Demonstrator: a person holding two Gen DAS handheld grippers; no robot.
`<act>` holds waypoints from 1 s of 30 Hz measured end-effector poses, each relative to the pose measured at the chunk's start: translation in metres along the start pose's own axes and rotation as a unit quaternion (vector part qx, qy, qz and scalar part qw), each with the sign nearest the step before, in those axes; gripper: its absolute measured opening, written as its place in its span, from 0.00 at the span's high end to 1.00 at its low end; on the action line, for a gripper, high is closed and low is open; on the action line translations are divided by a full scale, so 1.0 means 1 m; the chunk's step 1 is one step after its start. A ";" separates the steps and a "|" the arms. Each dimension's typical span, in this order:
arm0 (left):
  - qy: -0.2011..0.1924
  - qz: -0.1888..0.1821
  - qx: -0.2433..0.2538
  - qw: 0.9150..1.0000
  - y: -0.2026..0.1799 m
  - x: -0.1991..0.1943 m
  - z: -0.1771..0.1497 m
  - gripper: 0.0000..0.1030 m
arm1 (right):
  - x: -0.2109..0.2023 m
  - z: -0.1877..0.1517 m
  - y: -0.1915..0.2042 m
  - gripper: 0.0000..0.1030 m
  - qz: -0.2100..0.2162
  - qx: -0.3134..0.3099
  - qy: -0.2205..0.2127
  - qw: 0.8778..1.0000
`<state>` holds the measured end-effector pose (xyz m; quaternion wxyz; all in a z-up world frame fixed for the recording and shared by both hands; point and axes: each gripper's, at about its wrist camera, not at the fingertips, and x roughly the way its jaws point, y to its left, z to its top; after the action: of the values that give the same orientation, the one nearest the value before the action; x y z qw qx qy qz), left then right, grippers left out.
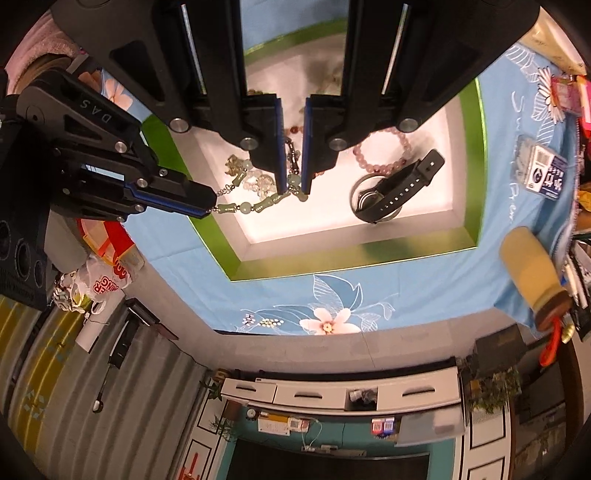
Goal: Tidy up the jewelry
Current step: 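Lift and carry the jade bracelet over the green box with both tools, then open both tools to drop the jade bracelet into the box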
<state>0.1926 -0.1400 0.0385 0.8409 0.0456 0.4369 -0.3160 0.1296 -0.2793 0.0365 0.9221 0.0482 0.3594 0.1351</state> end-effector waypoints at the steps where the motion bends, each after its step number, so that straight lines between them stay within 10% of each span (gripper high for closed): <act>1: 0.003 0.000 -0.002 1.000 0.001 0.004 0.002 0.93 | 0.003 0.002 -0.003 0.98 0.000 0.002 0.005 1.000; 30: 0.078 0.055 -0.010 0.995 0.021 0.087 0.026 0.93 | 0.078 0.017 -0.039 0.98 -0.035 0.059 0.112 0.991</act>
<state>0.2590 -0.1751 -0.0163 0.8208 0.0854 0.5013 -0.2602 0.2049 -0.2940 -0.0087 0.8759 0.0742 0.4688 0.0863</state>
